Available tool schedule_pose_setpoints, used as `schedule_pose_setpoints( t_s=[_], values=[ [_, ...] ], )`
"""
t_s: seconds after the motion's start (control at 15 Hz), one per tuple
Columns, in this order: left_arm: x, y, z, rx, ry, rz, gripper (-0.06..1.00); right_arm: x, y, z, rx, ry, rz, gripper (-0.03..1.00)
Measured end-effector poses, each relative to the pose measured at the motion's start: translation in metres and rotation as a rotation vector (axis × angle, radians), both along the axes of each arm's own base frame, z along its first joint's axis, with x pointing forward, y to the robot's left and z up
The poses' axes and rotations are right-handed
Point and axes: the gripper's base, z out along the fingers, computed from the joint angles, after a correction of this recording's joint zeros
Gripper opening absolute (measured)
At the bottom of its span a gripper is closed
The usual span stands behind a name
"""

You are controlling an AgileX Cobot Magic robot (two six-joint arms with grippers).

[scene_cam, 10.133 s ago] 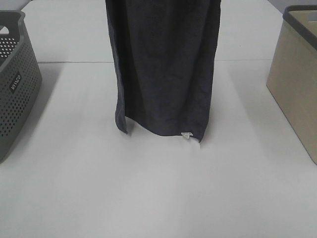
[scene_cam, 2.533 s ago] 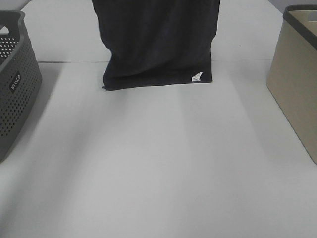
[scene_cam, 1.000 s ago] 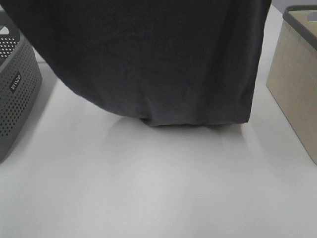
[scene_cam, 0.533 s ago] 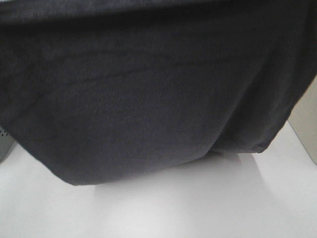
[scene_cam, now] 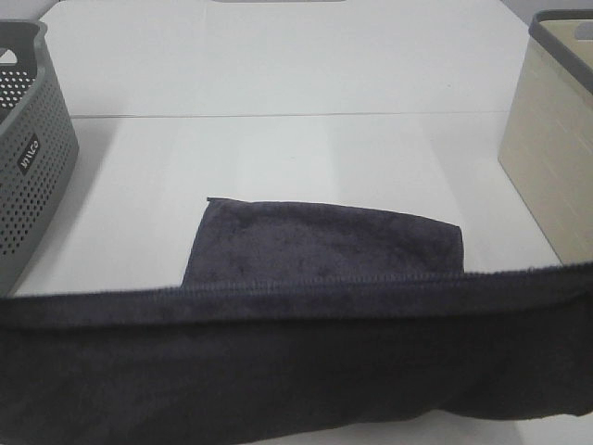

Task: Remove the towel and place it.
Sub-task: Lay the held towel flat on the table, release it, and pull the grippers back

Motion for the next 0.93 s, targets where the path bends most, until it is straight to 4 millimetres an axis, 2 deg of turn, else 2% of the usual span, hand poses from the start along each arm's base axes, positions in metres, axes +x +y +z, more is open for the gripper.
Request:
schedule_pose_setpoints(
  t_s=[0.2,0.33,0.47,0.73,0.93],
  values=[
    [-0.012,-0.003,-0.035,-0.046,0.103,-0.027,0.0,-0.001,-0.003,-0.029,-0.054,0.105,-0.032,0.02],
    [-0.02,-0.002,-0.056,-0.052,0.161,-0.035,0.0,-0.006,-0.005,-0.058,-0.081,0.21,-0.043,0.02],
    [-0.026,-0.001,-0.069,-0.053,0.193,-0.03,0.0,-0.01,-0.005,-0.074,-0.082,0.282,-0.053,0.02],
    [-0.026,-0.001,-0.074,-0.056,0.189,-0.021,0.0,-0.01,-0.005,-0.079,-0.082,0.293,-0.061,0.02],
    [-0.024,-0.001,-0.076,-0.05,0.2,-0.025,0.0,-0.002,-0.003,-0.084,-0.102,0.352,-0.055,0.02]
  ],
)
